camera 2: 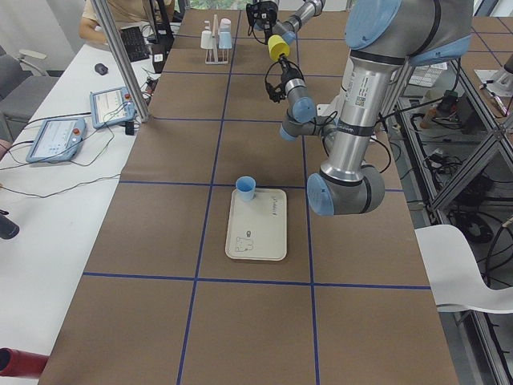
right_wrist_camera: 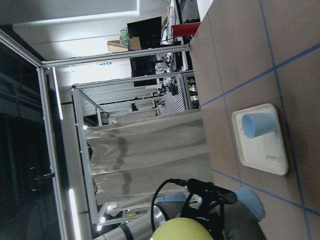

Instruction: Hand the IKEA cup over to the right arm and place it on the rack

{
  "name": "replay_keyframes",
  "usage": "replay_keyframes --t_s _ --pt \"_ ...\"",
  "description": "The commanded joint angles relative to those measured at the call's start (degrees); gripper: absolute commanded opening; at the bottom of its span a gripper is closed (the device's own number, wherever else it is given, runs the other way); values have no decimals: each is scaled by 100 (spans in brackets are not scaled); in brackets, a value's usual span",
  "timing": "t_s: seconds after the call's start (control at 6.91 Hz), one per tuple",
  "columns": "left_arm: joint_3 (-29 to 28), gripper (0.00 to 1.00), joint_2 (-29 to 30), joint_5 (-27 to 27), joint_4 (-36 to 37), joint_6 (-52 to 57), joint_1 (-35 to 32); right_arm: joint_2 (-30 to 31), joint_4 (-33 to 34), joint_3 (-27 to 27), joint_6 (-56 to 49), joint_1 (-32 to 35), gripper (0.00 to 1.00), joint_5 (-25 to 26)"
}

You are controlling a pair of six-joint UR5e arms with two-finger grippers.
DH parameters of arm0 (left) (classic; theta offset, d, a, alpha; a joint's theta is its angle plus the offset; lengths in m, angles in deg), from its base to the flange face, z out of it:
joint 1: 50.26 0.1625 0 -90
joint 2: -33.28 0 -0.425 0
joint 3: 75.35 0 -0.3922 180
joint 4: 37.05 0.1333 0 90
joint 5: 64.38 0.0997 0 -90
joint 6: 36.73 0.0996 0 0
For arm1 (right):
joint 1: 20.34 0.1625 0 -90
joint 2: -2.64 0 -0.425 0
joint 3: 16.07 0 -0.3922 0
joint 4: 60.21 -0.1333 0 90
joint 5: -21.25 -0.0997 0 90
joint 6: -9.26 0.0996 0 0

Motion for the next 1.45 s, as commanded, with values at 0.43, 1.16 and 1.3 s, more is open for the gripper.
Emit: replay_keyframes --t_s 0.43,1.16,1.3 --pt "-204 0 230 148 -159 18 158 -15 -162 -118 52 -474 100 311" --pt "-240 0 222 149 -98 88 150 -15 -153 -101 34 -711 58 294" --pt "-240 0 222 149 -98 97 150 -6 -153 -101 34 -729 14 302"
